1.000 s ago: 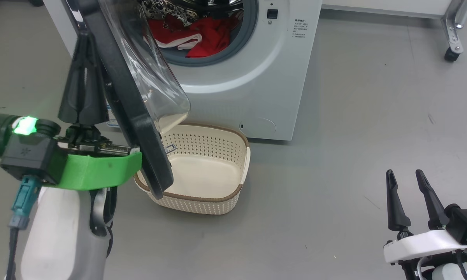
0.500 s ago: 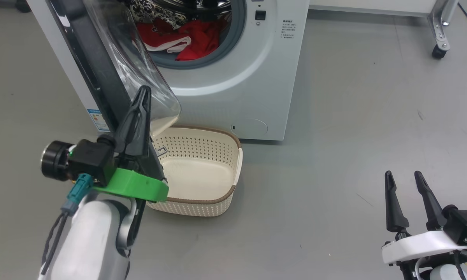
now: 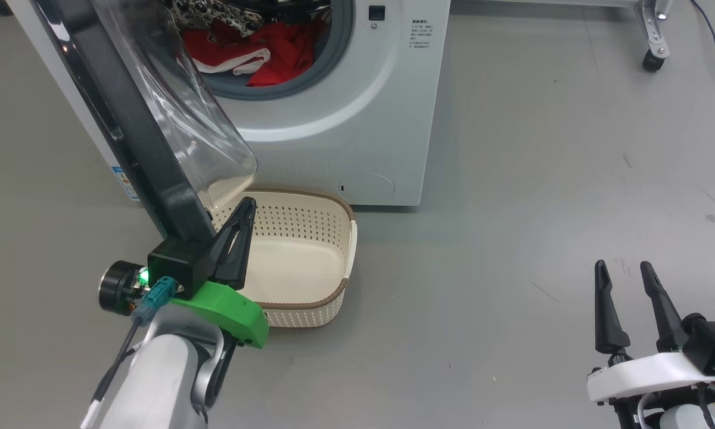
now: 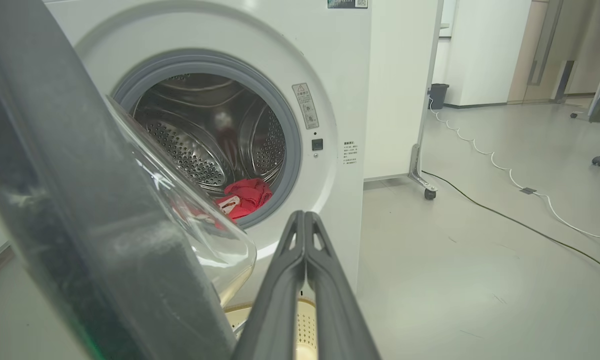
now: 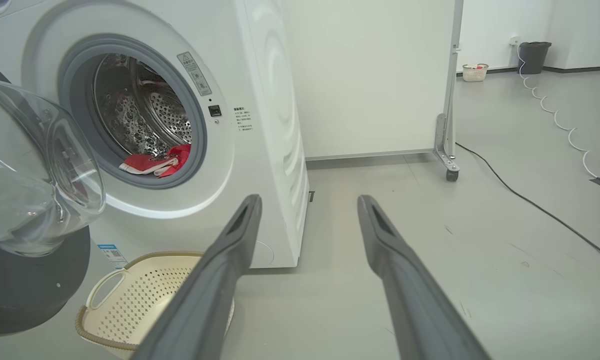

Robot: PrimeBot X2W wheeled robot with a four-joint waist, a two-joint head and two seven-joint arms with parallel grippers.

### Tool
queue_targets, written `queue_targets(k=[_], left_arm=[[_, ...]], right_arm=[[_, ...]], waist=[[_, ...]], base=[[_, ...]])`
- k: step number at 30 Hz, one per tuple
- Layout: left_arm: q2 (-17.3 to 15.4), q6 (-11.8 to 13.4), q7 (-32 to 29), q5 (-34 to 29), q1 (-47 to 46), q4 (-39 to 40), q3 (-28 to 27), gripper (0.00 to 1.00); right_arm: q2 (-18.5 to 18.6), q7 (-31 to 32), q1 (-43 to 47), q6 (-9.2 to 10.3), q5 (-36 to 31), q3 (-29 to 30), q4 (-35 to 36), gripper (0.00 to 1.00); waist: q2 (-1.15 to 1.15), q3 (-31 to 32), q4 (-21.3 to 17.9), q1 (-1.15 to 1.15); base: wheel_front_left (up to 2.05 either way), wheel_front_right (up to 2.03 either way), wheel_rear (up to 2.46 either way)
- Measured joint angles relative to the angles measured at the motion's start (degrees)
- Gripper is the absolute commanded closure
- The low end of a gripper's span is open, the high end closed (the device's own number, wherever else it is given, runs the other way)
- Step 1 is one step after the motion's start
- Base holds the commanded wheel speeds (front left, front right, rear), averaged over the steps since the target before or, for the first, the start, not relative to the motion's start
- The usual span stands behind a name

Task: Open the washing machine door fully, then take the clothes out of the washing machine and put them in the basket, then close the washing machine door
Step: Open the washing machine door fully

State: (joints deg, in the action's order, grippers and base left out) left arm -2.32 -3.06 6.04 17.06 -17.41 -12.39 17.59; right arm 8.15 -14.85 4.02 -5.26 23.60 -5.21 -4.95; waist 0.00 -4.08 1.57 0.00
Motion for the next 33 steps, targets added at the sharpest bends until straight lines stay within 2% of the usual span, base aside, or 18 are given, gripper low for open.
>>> queue_targets(k=[16,23,33], left_arm=[[0.14,4.34,-0.7,2.23,-0.18,-8.44,-2.53,1.0],[0.42,4.79,0.66,2.97,-0.66,-10.42,-2.32,1.0],[0.88,4.79,3.12,5.11,-1.9,-12.4,-1.02,1.0]], right_arm=[[-0.3,0.0,-0.13,-0.66,-0.18,0.67,-0.33,0.0],[-0.4,0.0,-0.1,-0.68,-0.55,1.64,-0.43,0.0],[-0.45,0.0,-0.07,-0.74,-1.07,2.14,-0.43,0.0]], waist=[[0.0,-1.24,-2.2,0.0],[0.0,-1.19,-2.07,0.0],[0.0,-0.88,0.19,0.0]], base=[[0.0,0.0,0.0],[0.0,0.0,0.0],[0.0,0.0,0.0]])
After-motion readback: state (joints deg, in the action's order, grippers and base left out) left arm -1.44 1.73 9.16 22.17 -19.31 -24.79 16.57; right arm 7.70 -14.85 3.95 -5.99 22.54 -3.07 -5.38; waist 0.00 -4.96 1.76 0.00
